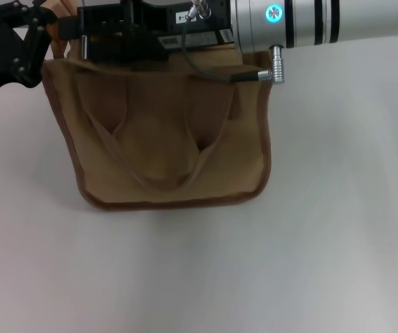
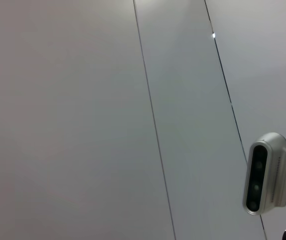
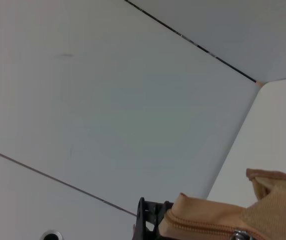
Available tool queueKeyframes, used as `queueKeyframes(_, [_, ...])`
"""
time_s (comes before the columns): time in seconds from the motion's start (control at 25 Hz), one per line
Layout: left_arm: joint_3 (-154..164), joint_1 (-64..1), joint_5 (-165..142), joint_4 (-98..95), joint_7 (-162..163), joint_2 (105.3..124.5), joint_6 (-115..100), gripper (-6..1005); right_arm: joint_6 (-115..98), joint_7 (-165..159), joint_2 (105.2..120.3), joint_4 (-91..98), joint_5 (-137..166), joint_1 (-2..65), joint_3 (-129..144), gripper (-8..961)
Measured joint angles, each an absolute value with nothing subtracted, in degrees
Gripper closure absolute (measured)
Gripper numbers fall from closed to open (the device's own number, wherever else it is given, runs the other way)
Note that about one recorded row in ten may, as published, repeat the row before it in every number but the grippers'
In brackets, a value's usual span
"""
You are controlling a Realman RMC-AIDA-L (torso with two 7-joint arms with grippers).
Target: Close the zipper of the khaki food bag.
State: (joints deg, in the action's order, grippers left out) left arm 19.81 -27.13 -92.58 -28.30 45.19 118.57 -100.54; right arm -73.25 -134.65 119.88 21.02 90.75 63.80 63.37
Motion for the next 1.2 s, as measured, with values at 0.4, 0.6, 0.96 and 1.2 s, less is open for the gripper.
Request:
queueKeyframes(0.4, [19.97, -27.10, -92.42, -28.48, 46.05, 118.51, -100.97, 925, -73.14, -132.93, 119.88, 21.44, 90.94, 64.07, 64.14, 229])
queueKeyframes(0.6, [19.77, -26.91, -91.89, -28.38, 46.06, 118.41, -100.67, 923, -73.07, -132.86, 119.88, 21.92, 90.73, 63.72, 64.87, 250])
queueKeyframes(0.96, [19.83, -26.63, -91.52, -28.32, 46.06, 118.39, -100.63, 920, -72.93, -132.83, 119.85, 22.63, 90.74, 63.51, 64.88, 389])
queueKeyframes(1.2, [19.89, -26.63, -91.51, -28.29, 46.06, 118.45, -100.75, 918, -72.17, -132.80, 119.80, 23.38, 91.08, 63.49, 65.19, 412])
